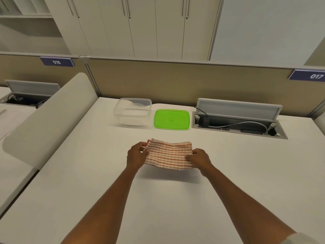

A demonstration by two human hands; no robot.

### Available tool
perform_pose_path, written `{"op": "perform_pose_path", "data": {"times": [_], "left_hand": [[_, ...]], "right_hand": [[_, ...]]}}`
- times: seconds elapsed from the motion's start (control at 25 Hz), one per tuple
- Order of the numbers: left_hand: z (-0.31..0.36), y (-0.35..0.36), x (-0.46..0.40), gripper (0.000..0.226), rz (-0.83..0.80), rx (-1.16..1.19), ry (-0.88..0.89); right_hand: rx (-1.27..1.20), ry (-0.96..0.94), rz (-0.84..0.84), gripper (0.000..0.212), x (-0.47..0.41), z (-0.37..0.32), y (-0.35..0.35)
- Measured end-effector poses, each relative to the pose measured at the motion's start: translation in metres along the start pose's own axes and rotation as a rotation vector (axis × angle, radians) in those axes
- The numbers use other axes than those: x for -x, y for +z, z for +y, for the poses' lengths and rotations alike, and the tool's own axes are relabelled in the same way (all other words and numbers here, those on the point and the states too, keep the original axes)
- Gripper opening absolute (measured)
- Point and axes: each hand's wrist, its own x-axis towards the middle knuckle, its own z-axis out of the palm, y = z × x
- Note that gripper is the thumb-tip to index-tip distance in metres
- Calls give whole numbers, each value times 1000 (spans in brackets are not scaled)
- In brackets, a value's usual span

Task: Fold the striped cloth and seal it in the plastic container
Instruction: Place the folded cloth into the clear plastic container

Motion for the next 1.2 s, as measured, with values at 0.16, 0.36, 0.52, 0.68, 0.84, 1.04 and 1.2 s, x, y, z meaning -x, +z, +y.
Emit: {"op": "perform_pose_path", "data": {"times": [0.16, 0.36, 0.52, 0.68, 0.84, 1.04, 1.2], "left_hand": [[-13, -36, -46, 23, 42, 10, 16], [-14, -81, -117, 23, 82, -12, 58], [0, -112, -181, 22, 123, -25, 105], [5, -130, -247, 26, 145, -56, 127], [1, -132, -299, 26, 158, -108, 131], [-15, -117, -340, 24, 141, -156, 101], [-32, -105, -345, 29, 131, -251, 89]], "right_hand": [[34, -7, 59, 23, -27, -44, 34], [-42, -77, 103, 30, -69, -111, 61], [-37, -141, 146, 34, -109, -169, 79], [21, -199, 184, 37, -154, -217, 94], [102, -237, 204, 40, -196, -250, 117], [230, -259, 206, 38, -228, -266, 158], [480, -327, 277, 36, -233, -263, 176]]}}
